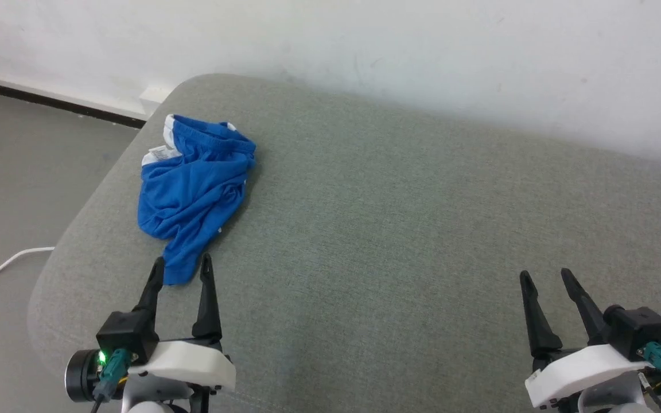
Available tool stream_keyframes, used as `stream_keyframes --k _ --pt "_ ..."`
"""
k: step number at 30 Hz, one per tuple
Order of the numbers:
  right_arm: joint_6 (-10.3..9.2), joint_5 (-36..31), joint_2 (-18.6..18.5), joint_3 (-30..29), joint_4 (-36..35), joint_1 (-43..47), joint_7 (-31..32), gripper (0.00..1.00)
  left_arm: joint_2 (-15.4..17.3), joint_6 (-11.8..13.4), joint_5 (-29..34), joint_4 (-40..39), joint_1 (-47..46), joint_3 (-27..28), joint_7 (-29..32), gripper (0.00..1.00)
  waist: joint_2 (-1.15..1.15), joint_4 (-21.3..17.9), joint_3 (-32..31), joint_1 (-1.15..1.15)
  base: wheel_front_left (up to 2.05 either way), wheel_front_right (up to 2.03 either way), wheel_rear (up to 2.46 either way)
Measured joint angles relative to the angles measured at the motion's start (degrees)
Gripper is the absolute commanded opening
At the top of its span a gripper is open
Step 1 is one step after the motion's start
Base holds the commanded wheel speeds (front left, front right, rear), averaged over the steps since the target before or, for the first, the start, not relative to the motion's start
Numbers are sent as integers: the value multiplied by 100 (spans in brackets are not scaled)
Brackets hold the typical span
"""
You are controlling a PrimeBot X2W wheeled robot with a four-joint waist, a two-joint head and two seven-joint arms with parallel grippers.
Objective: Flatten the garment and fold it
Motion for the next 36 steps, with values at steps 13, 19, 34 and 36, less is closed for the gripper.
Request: stream_keyframes --k 13,19,34,36 --pt "0 -144 1 19 96 36 -136 100 0 55 -113 26 2 -60 -153 100 0 307 3 0 0 0 0" --pt "0 -145 2 9 134 43 -218 100 0 84 -185 52 2 -82 -219 100 0 438 8 0 0 0 0" --pt "0 -24 2 7 219 108 -386 100 -1 204 -190 229 2 -130 -399 100 0 732 13 0 0 0 0" --pt "0 -5 2 1 231 113 -420 100 -1 208 -191 246 2 -140 -428 100 0 774 15 0 0 0 0"
